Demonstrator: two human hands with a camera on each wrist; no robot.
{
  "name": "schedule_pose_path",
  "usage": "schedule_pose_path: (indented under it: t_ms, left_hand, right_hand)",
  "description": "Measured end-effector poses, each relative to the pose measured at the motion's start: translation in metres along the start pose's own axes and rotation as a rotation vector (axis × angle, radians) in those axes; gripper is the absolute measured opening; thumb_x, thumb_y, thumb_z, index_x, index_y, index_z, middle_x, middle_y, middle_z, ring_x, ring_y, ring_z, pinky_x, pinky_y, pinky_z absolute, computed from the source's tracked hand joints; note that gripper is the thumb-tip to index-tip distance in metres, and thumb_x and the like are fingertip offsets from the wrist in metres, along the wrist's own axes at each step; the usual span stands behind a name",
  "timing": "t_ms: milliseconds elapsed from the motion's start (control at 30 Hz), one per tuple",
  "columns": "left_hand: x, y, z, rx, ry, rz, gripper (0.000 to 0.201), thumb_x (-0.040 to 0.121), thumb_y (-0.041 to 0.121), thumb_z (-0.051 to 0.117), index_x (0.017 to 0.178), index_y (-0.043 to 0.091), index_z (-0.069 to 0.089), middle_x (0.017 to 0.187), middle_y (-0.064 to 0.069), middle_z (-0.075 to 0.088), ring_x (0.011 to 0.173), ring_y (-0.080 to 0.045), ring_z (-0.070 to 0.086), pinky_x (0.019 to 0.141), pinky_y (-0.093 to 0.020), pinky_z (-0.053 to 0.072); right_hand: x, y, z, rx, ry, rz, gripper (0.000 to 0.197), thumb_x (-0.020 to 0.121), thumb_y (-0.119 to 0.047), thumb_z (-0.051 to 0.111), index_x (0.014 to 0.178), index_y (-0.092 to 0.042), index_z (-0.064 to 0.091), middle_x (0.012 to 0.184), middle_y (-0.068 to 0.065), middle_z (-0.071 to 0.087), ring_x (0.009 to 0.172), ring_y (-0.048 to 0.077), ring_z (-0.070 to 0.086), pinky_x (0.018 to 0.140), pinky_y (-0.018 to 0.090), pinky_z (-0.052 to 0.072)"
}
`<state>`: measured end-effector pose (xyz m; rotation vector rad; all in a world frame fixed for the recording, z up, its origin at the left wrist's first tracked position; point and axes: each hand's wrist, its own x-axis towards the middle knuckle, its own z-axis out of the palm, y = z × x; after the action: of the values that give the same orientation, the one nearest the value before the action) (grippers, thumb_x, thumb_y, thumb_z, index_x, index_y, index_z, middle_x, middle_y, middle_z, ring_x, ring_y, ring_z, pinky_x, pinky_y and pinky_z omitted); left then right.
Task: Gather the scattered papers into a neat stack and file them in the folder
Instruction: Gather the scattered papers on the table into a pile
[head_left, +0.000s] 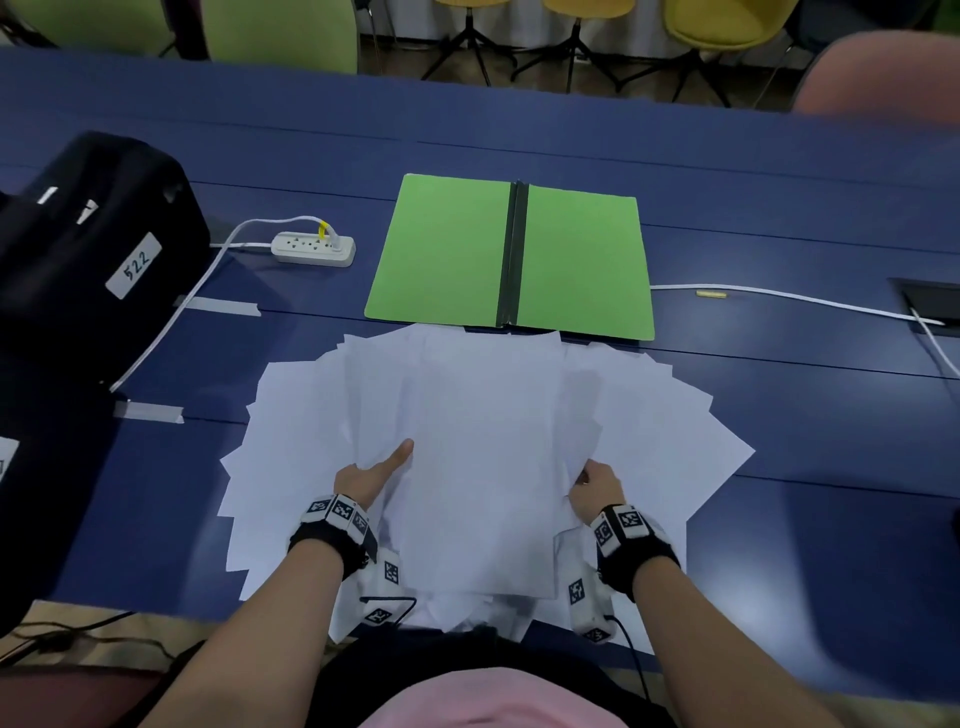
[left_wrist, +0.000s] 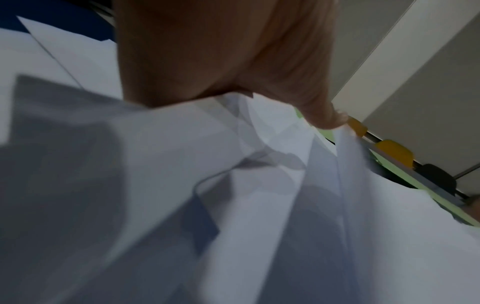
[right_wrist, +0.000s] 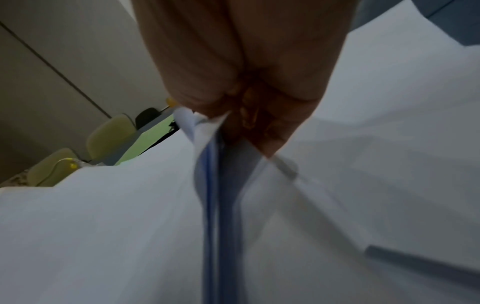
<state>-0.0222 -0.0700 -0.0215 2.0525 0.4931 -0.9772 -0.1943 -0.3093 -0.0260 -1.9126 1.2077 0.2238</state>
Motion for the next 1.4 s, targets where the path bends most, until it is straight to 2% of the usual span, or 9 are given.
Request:
schedule_pose_path:
  t_ms: [133, 200, 300, 500, 667, 833, 967, 1200, 1400]
  left_hand:
    - [-0.004, 0.003, 0.002, -0.033, -0.007, -0.012, 0.117, 0.059, 0.072, 0.071, 0.144, 0.0, 0.033, 0.147, -0.016, 0.042, 0.133, -0.031, 0.044, 0.109, -0.036, 0.036]
    - [-0.002, 0.0, 0.002, 0.011, 0.005, -0.023, 0.109, 0.068, 0.063, 0.071, 0.144, -0.003, 0.031, 0.148, -0.017, 0.041, 0.134, -0.032, 0.042, 0.109, -0.037, 0.035]
    - [-0.003, -0.001, 0.001, 0.068, 0.012, -0.005, 0.091, 0.064, 0.048, 0.083, 0.133, 0.0, 0.049, 0.136, -0.016, 0.055, 0.124, -0.03, 0.053, 0.098, -0.034, 0.043]
    - [-0.003, -0.003, -0.001, 0.063, 0.007, 0.0, 0.112, 0.043, 0.053, 0.091, 0.132, -0.001, 0.05, 0.132, -0.015, 0.058, 0.121, -0.032, 0.055, 0.099, -0.04, 0.048]
    - [-0.008, -0.003, -0.007, 0.021, -0.006, -0.014, 0.099, 0.07, 0.039, 0.082, 0.144, -0.005, 0.032, 0.149, -0.017, 0.039, 0.137, -0.033, 0.039, 0.112, -0.041, 0.035]
    - [0.002, -0.011, -0.007, 0.06, 0.044, -0.021, 0.084, 0.085, 0.028, 0.07, 0.146, -0.008, 0.024, 0.155, -0.018, 0.028, 0.143, -0.03, 0.029, 0.115, -0.036, 0.026]
    - [0.005, -0.006, -0.006, -0.074, 0.005, -0.03, 0.106, 0.077, 0.046, 0.074, 0.15, -0.002, 0.016, 0.158, -0.016, 0.022, 0.144, -0.032, 0.028, 0.116, -0.042, 0.027]
    - [-0.009, 0.001, 0.0, 0.116, 0.01, -0.016, 0.112, 0.056, 0.048, 0.087, 0.14, -0.006, 0.036, 0.144, -0.019, 0.045, 0.132, -0.034, 0.045, 0.106, -0.038, 0.041]
    - [-0.006, 0.004, -0.003, 0.172, 0.094, -0.013, 0.073, 0.083, 0.023, 0.073, 0.135, -0.012, 0.036, 0.136, -0.02, 0.05, 0.127, -0.034, 0.049, 0.101, -0.033, 0.04]
  right_hand:
    - [0.006, 0.011, -0.028, 0.056, 0.252, 0.168, 0.02, 0.085, 0.0, 0.047, 0.101, -0.002, 0.06, 0.107, 0.02, 0.058, 0.104, 0.036, 0.058, 0.078, 0.033, 0.045]
    - [0.006, 0.03, -0.044, 0.073, 0.39, 0.443, 0.047, 0.08, -0.006, 0.057, 0.125, -0.003, 0.046, 0.13, 0.021, 0.042, 0.119, 0.04, 0.045, 0.091, 0.041, 0.043]
    - [0.001, 0.049, -0.055, 0.089, 0.468, 0.675, 0.073, 0.071, -0.012, 0.062, 0.134, 0.004, 0.029, 0.133, 0.025, 0.035, 0.118, 0.042, 0.04, 0.099, 0.046, 0.04]
    - [0.009, 0.058, -0.058, 0.295, 0.342, 0.489, 0.074, 0.077, -0.014, 0.071, 0.136, 0.004, 0.03, 0.132, 0.027, 0.048, 0.114, 0.041, 0.055, 0.087, 0.044, 0.046]
    - [0.01, 0.061, -0.067, 0.257, 0.221, 0.394, 0.045, 0.084, -0.01, 0.063, 0.123, 0.01, 0.053, 0.127, 0.025, 0.058, 0.114, 0.04, 0.058, 0.094, 0.043, 0.046]
    - [0.008, 0.067, -0.076, 0.233, 0.35, 0.391, 0.036, 0.085, -0.006, 0.057, 0.118, 0.009, 0.056, 0.12, 0.027, 0.061, 0.109, 0.042, 0.059, 0.092, 0.042, 0.047]
    - [0.003, 0.062, -0.07, 0.24, 0.283, 0.386, 0.036, 0.081, -0.003, 0.061, 0.116, 0.009, 0.057, 0.117, 0.025, 0.062, 0.107, 0.041, 0.06, 0.086, 0.038, 0.047]
    - [0.007, 0.038, -0.062, 0.198, 0.142, 0.285, 0.025, 0.081, 0.002, 0.06, 0.106, 0.008, 0.06, 0.116, 0.026, 0.063, 0.109, 0.038, 0.06, 0.089, 0.037, 0.047]
    - [0.004, 0.05, -0.065, 0.139, 0.134, 0.287, 0.04, 0.083, 0.005, 0.054, 0.123, 0.008, 0.054, 0.126, 0.024, 0.059, 0.114, 0.038, 0.057, 0.097, 0.039, 0.045]
